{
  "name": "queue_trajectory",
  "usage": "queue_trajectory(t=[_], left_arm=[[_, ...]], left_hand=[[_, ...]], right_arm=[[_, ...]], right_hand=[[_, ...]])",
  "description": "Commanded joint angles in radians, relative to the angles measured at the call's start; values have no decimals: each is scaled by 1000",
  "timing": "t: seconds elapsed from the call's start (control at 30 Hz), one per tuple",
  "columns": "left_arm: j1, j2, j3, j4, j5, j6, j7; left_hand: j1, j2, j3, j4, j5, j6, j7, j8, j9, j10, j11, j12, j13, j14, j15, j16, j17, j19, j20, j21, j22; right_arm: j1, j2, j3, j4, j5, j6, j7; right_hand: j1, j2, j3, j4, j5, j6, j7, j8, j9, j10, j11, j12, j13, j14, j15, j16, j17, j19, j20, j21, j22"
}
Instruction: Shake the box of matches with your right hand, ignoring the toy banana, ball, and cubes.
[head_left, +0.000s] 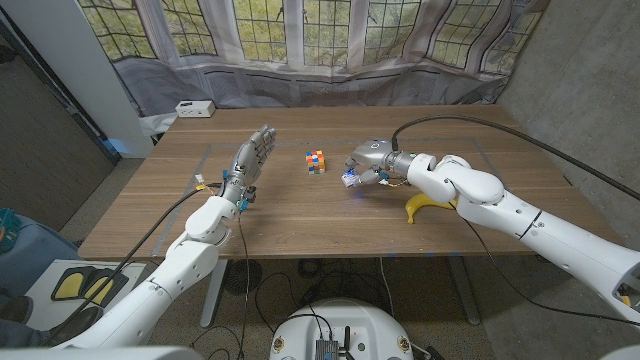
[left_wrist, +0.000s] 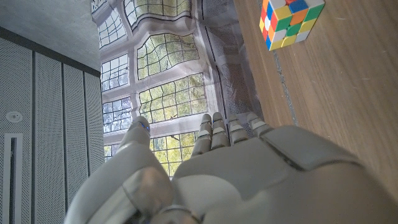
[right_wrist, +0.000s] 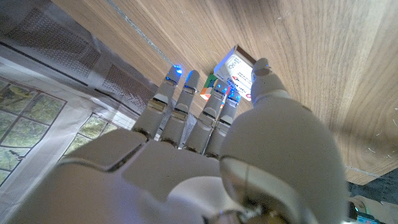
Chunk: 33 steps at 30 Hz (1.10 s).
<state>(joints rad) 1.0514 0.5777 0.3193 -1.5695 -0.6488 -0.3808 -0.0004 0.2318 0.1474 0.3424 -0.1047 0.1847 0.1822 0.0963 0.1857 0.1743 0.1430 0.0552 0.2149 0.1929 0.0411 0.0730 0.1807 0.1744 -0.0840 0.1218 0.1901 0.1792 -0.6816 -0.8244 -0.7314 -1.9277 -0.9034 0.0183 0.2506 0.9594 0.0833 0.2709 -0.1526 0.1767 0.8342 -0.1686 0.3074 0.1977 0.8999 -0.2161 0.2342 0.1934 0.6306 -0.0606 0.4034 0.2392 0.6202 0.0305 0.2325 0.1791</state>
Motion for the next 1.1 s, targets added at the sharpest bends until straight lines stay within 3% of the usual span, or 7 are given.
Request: queue_trajectory(t=[0.03,0.57,1.1], left_arm=[[-12,2,7,7,-12,2,-26],[-25,2,14,24,-17,11,-42],[-34,7,17,27,-8,18,-41]], left_hand=[[-1,-13,9,0,-1,7,-3,1,3,1,-4,-3,4,-2,1,5,4,-3,10,8,4],[-2,-14,13,0,-1,7,-3,1,3,-1,-6,-3,4,-3,1,5,4,-4,11,9,4],[-2,-15,17,-1,-1,7,-3,0,3,0,-3,-3,4,-3,1,5,3,-5,11,9,4]], right_arm=[[-42,-4,39,-72,2,-46,8],[-74,11,89,-133,57,-97,0],[-100,18,125,-158,95,-135,-82]], right_hand=[[6,15,2,5,3,59,-54,5,3,8,-3,-6,2,5,-74,3,5,2,0,-3,3],[2,25,2,10,2,63,-54,2,3,9,-2,-10,2,8,-72,0,3,3,-1,-3,3],[1,28,3,10,1,68,-53,0,3,16,-2,-12,2,25,-77,-2,-3,9,-2,-2,3]])
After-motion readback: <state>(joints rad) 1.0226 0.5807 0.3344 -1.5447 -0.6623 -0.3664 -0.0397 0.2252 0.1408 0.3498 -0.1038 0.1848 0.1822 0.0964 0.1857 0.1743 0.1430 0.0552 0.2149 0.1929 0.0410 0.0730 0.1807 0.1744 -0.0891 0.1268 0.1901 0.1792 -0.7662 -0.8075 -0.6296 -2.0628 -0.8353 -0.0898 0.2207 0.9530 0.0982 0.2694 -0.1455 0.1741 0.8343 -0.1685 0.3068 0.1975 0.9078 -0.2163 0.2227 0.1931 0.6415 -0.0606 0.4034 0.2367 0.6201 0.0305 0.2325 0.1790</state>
